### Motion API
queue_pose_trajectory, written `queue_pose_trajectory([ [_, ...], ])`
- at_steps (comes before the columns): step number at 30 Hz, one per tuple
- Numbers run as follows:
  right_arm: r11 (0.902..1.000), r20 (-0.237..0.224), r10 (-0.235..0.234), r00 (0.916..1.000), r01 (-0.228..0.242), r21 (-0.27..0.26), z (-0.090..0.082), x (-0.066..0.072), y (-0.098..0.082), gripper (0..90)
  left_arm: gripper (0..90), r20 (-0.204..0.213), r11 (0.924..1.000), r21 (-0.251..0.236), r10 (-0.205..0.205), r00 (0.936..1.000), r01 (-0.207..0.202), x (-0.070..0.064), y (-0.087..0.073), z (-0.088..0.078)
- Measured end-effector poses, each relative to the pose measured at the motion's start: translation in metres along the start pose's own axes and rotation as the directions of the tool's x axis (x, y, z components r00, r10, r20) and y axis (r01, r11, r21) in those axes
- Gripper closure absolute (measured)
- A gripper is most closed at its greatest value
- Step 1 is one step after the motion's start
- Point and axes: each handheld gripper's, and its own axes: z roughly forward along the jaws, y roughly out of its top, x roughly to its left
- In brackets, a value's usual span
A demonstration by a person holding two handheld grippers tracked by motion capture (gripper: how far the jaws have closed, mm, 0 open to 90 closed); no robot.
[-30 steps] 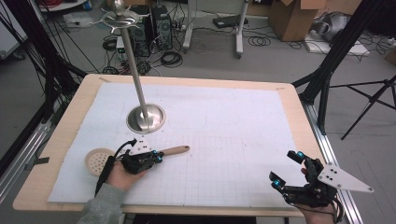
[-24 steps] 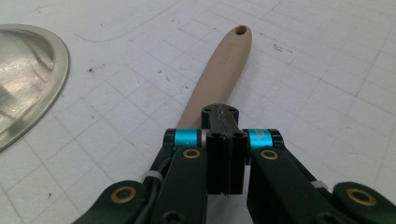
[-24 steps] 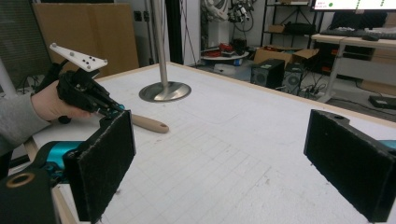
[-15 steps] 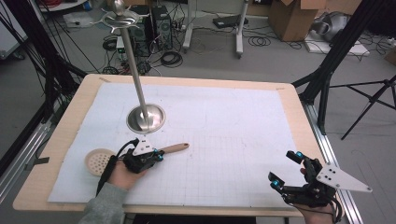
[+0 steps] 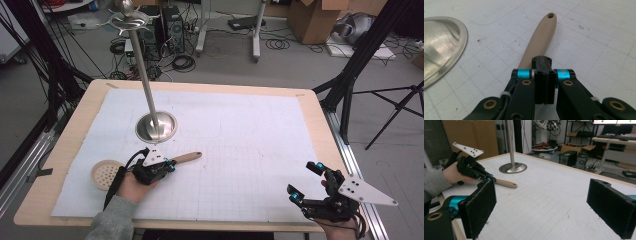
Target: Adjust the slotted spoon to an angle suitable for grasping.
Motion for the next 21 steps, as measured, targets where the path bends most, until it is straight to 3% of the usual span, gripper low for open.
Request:
queue_pose_trajectory([
  [7,1.0000,-0.011,0.004,0.9999,-0.004,0.004,0.005,-0.002,0.000,7.8,89.3,0.026,0.9995,-0.032,0.000,0.9997,0.001,-0.003,0.002,-0.011],
  [16,1.0000,-0.028,-0.005,0.9996,0.005,-0.005,0.010,-0.002,0.001,7.9,85.6,0.024,0.9972,-0.074,-0.008,0.9997,0.010,-0.002,0.003,-0.025],
  [21,1.0000,-0.037,-0.004,0.9993,0.004,-0.003,0.014,-0.004,0.002,7.9,75.4,0.017,0.9938,-0.109,-0.020,0.9997,0.022,-0.001,0.004,-0.036],
])
